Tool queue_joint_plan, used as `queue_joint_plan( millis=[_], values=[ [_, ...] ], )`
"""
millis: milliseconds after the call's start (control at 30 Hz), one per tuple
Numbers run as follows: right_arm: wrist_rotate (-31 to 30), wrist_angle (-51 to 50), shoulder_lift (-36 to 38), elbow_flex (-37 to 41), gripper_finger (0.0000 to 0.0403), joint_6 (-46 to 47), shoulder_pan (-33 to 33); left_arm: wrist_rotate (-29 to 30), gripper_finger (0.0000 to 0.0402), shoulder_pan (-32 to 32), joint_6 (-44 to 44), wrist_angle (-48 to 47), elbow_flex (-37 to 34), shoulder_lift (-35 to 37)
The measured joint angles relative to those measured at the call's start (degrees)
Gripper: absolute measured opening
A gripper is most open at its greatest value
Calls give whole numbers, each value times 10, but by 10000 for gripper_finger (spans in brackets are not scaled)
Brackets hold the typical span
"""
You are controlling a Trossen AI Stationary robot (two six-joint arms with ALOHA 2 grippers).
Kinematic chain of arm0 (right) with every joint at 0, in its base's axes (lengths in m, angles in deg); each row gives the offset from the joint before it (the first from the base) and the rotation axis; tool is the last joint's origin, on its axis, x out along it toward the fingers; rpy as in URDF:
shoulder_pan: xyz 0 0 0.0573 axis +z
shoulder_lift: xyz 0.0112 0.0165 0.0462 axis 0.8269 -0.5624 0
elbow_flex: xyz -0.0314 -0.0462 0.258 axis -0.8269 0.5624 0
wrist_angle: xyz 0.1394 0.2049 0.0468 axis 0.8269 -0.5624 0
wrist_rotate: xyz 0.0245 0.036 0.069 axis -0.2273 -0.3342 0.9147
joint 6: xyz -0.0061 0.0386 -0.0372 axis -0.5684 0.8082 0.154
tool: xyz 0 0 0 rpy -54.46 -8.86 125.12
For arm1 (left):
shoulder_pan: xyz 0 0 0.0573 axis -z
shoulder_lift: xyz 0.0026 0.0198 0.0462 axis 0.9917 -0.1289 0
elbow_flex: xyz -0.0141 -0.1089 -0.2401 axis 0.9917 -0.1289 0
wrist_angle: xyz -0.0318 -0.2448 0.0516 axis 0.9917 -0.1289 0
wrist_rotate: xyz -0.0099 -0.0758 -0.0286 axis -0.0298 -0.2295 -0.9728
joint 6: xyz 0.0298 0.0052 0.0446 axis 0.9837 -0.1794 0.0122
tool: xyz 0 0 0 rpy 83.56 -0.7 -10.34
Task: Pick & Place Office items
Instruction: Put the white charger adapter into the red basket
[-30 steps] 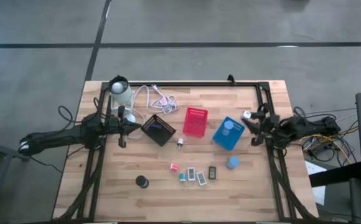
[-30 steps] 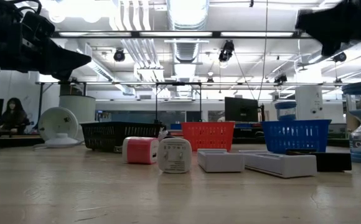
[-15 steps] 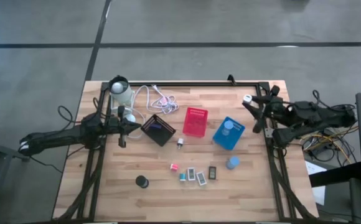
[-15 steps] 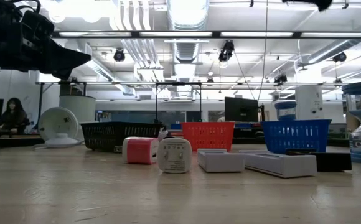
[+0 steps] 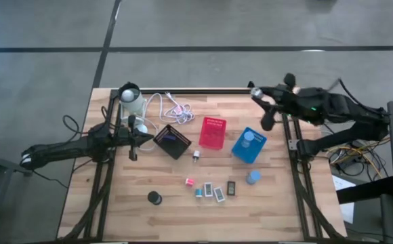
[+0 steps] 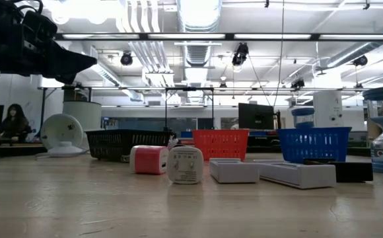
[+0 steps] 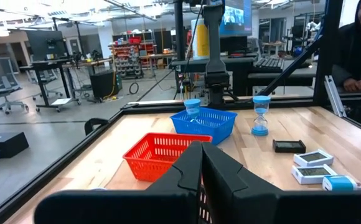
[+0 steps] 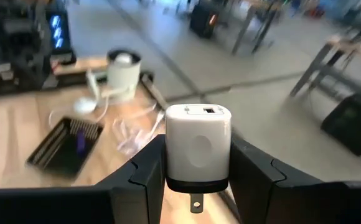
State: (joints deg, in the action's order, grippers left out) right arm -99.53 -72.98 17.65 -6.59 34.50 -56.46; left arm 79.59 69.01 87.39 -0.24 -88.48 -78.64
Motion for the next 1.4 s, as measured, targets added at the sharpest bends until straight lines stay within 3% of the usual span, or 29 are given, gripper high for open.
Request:
queue_joint_plan(
  millis=[267, 600, 867, 1400],
  values=[
    [176, -52, -135, -69, 131, -10, -98, 0, 16, 0, 0, 0, 0, 0],
    [270, -62, -272, -74, 131, -20, -137, 0, 16, 0, 0, -14, 0, 0],
    [337, -59, -378, -74, 131, -28, -144, 0, 16, 0, 0, -14, 1, 0],
    [376, -56, -530, -78, 131, -32, -156, 0, 16, 0, 0, -15, 1, 0]
  ],
)
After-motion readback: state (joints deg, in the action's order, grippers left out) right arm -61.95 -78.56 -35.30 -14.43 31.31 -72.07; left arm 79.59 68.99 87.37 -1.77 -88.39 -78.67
